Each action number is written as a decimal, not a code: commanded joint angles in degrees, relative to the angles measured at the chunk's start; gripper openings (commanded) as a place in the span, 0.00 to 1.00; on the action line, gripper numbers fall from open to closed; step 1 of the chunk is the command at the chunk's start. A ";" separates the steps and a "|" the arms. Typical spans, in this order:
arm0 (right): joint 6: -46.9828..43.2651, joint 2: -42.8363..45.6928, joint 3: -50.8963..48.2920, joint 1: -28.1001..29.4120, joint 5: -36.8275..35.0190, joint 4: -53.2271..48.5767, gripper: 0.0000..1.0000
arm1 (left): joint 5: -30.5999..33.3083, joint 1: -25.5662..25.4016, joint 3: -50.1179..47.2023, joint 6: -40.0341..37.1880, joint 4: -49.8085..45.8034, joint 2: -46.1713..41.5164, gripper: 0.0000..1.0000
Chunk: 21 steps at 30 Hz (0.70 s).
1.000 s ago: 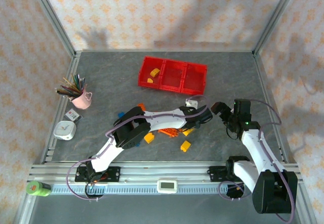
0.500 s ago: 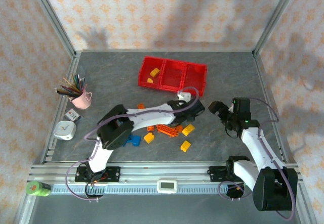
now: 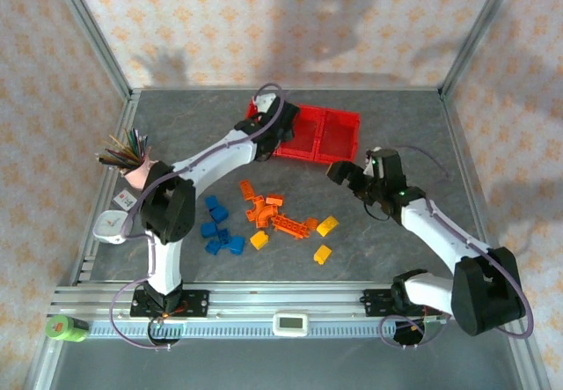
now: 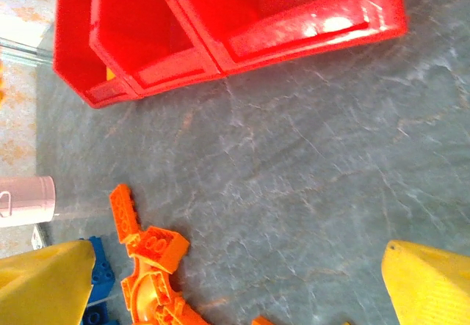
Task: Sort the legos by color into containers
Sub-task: Place the lego in the container.
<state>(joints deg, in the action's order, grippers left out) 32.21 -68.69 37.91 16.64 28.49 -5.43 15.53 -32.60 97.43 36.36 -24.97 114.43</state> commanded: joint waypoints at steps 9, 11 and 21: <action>0.49 -4.34 4.01 0.93 -1.99 2.84 1.00 | -3.27 8.24 16.83 -2.43 1.20 14.80 0.64; 0.33 -4.26 4.17 0.85 -2.31 2.63 1.00 | -3.94 8.52 17.44 -3.78 1.40 14.77 0.70; -0.82 -4.91 6.25 0.84 -3.58 0.72 1.00 | -6.76 8.69 16.96 -5.77 0.65 10.45 0.82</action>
<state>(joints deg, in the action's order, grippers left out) 32.71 -73.58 41.85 17.10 27.00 -3.60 9.76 -23.70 112.79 32.29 -23.38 129.23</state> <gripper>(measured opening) 0.996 0.819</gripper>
